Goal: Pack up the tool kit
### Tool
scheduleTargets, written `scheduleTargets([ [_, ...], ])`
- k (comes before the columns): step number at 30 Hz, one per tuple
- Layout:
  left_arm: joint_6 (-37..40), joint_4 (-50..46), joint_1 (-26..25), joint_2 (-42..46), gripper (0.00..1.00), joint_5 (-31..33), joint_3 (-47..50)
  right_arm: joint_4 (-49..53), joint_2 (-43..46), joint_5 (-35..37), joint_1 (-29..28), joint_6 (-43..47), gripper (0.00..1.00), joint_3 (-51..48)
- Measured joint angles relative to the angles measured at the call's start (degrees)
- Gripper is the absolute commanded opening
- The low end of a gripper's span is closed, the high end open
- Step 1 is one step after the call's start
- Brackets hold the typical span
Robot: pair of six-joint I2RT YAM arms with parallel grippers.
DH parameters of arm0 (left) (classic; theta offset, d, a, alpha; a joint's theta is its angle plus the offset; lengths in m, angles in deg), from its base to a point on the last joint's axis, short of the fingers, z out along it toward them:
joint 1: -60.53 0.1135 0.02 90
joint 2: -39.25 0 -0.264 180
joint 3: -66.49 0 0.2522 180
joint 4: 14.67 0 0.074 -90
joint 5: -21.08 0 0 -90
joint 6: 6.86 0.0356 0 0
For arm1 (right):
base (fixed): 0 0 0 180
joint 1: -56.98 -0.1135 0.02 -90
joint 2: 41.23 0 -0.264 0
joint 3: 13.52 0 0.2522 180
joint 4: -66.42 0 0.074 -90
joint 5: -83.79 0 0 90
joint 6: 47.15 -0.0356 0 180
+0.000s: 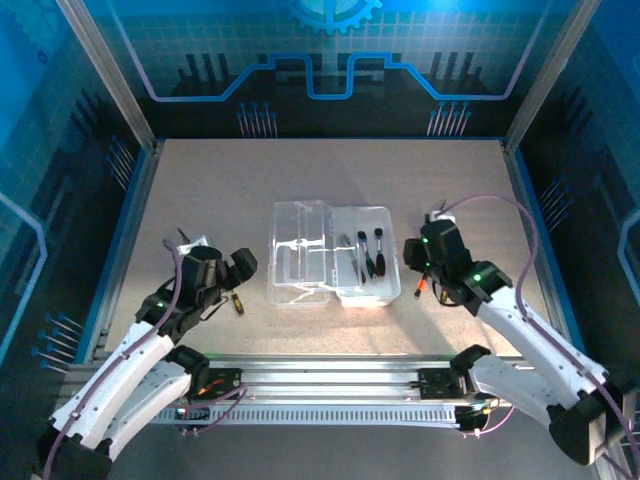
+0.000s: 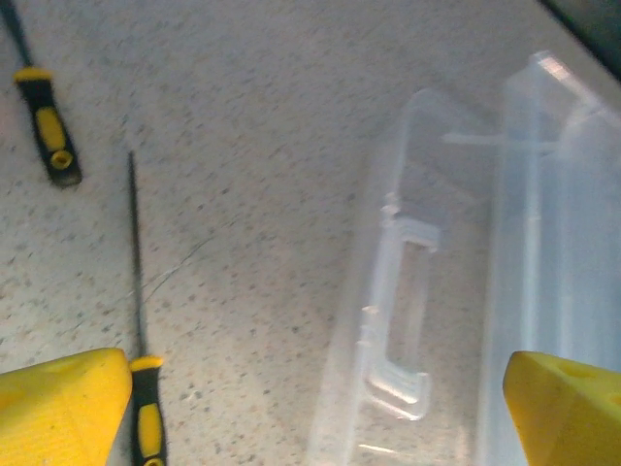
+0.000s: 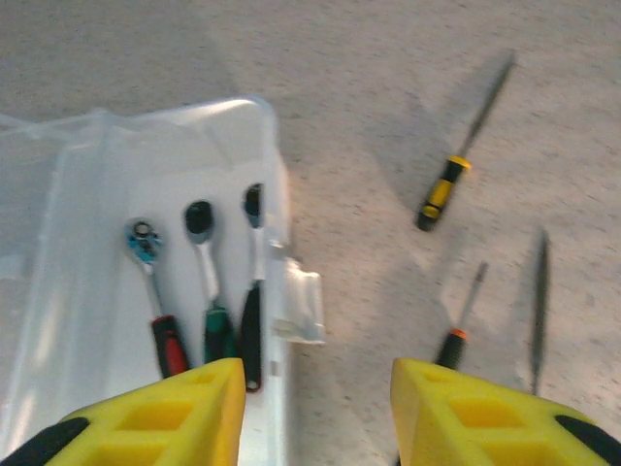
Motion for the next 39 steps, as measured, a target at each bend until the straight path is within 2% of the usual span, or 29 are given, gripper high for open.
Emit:
scheduleTargets([
  [3, -2.3, 0.2, 0.1, -1.8, 0.99, 0.2, 1.6, 1.9, 3.2, -1.1, 5.2, 0.1, 0.45, -2.6],
  [6, -4.4, 1.3, 0.1, -2.9, 0.99, 0.1, 2.2, 2.9, 2.5, -2.0, 8.7, 0.2, 0.46, -3.3],
  [9, -5.9, 2.8, 0.2, -2.8, 0.99, -0.1, 2.9, 3.0, -0.8, -2.8, 11.1, 0.8, 0.46, -3.6],
  [14, -8.9, 5.2, 0.2, -0.5, 0.99, -1.3, 6.7, 1.7, -8.1, -5.9, 18.2, 0.9, 0.4, -4.8],
  [17, -10.1, 6.2, 0.2, 0.7, 0.99, -3.5, 8.6, 1.0, -12.2, -8.4, 21.5, 0.5, 0.43, -5.7],
  [23, -11.2, 9.5, 0.2, 0.7, 0.99, -8.6, 8.7, 0.8, -16.6, -12.5, 25.1, -0.3, 0.46, -6.2],
  [28, -10.8, 10.0, 0.2, 0.1, 0.99, -11.7, 7.6, 1.9, -20.0, -14.9, 26.6, -0.6, 0.45, -6.2],
  [37, -8.3, 9.7, 0.2, 0.1, 0.99, -13.9, 5.0, 2.4, -24.9, -17.6, 26.9, -1.3, 0.33, -6.2],
  [39, -7.8, 9.0, 0.2, 0.2, 0.99, -13.9, 4.3, 2.2, -25.9, -17.6, 27.0, -1.5, 0.24, -6.2],
])
